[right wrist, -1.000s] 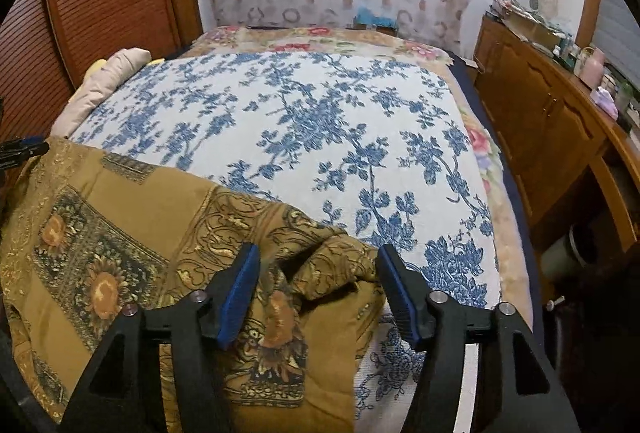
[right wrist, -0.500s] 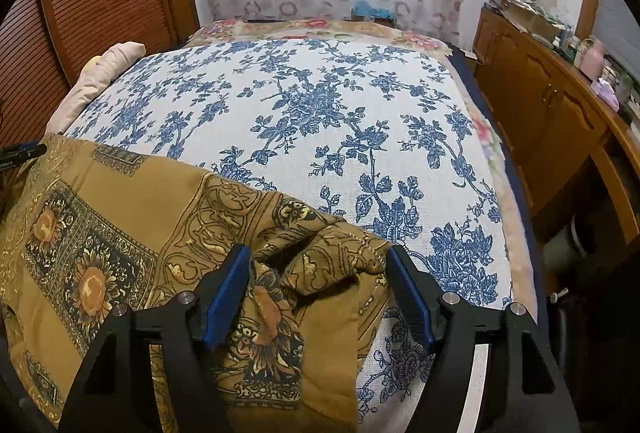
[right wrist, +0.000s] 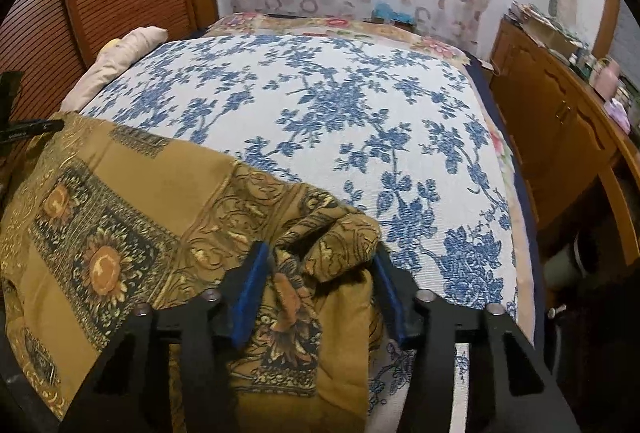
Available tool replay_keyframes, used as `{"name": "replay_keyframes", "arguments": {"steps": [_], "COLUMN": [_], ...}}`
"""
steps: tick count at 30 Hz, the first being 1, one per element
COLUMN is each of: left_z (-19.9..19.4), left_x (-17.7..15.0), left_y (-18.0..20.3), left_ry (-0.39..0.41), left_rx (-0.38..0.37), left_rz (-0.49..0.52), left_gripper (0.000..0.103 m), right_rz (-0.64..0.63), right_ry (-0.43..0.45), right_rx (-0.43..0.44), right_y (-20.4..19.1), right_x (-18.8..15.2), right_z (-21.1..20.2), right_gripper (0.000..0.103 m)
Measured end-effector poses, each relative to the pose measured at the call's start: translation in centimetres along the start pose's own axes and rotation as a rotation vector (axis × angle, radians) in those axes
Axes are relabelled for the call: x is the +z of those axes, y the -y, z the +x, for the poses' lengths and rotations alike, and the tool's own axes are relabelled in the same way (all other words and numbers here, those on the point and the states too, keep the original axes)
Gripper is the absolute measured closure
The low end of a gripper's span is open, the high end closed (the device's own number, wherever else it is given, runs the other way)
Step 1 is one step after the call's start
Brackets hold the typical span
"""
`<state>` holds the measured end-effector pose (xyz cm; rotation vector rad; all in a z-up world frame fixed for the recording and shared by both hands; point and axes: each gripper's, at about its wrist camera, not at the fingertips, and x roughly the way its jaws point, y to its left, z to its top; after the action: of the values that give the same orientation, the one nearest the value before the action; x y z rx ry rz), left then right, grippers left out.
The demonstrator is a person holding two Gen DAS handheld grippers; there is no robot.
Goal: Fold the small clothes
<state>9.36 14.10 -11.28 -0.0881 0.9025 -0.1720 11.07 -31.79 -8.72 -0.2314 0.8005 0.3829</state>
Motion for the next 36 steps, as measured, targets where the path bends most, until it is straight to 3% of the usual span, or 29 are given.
{"name": "replay_keyframes", "arguments": {"steps": [4,10,18,29,36], "left_z": [-1.1,-5.4,-10.6,-19.1,-25.4], "left_x": [-0.2,-0.9,-0.2,2.2,6.0], "left_y": [0.7,2.0,4.5,6.0,5.9], "left_ry": [0.036,0.177,0.328,0.523,0.666], "left_rx": [0.006,0.005,-0.023,-0.054,-0.013], "left_rz": [0.007,-0.008,0.022,0.025,0.051], "left_gripper": [0.095,0.096,0.096,0.096,0.097], "right_rz": [-0.004,0.048,0.078,-0.004,-0.052], "right_ry": [-0.001,0.043,0.226,0.446,0.576], "right_rx": [0.038,0.068,0.126,0.108,0.102], "right_y": [-0.1,0.0,-0.5,-2.0,-2.2], "right_x": [-0.1,-0.8,-1.0,0.8,3.7], "right_z": [-0.3,-1.5,-7.6,-18.5,-25.7], "right_gripper": [0.08,0.089,0.09,0.091,0.091]}}
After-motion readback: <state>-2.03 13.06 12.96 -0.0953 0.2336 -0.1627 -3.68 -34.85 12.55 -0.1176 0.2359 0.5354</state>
